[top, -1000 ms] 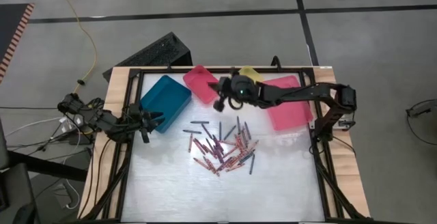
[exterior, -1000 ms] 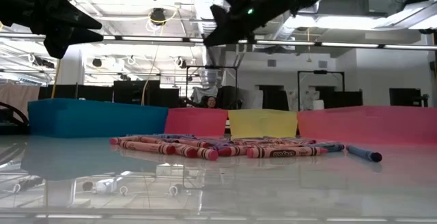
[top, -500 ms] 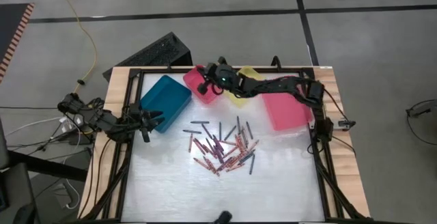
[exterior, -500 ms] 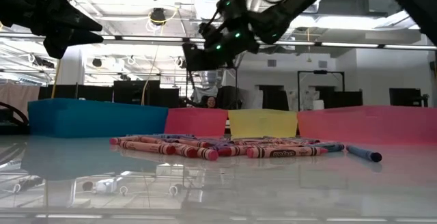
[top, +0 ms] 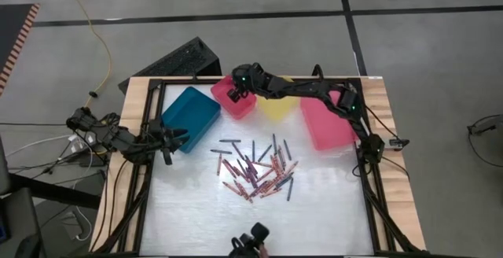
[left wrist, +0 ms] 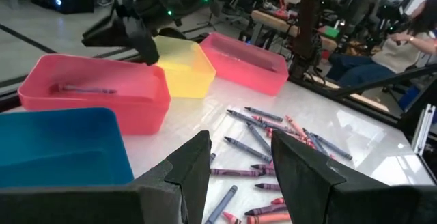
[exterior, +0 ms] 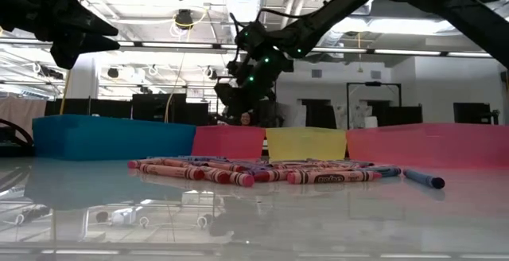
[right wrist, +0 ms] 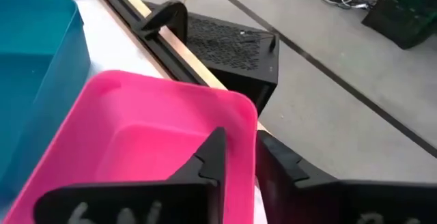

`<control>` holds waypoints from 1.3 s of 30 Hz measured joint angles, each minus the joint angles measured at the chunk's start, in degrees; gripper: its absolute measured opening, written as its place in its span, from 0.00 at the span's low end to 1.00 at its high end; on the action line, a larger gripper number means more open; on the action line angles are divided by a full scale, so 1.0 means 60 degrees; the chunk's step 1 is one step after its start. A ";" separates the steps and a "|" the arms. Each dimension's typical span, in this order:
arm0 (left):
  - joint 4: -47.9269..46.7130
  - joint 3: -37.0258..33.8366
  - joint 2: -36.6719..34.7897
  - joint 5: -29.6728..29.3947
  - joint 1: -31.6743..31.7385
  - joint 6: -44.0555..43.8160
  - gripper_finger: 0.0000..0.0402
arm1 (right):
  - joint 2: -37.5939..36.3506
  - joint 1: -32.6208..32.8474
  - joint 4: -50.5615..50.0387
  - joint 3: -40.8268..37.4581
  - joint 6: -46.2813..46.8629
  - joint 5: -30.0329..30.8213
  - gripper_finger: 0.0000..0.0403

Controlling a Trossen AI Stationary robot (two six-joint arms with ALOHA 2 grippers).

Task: Sort crayons
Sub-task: Put the blue crayon into the blue bin

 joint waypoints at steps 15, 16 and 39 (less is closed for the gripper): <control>0.0012 0.0000 0.0003 0.0123 -0.0004 -0.0074 0.36 | -0.0878 0.2087 -0.2761 -0.0034 -0.2453 -0.3403 0.22; 0.0012 0.0000 0.0000 0.0167 -0.0004 -0.0137 0.36 | -0.0806 0.2313 -0.2758 -0.0015 -0.2786 -0.3370 0.22; -0.0195 0.0000 0.0000 0.0300 -0.0004 -0.0181 0.36 | 0.0240 0.2855 -0.1871 -0.0269 -0.3044 -0.3297 0.22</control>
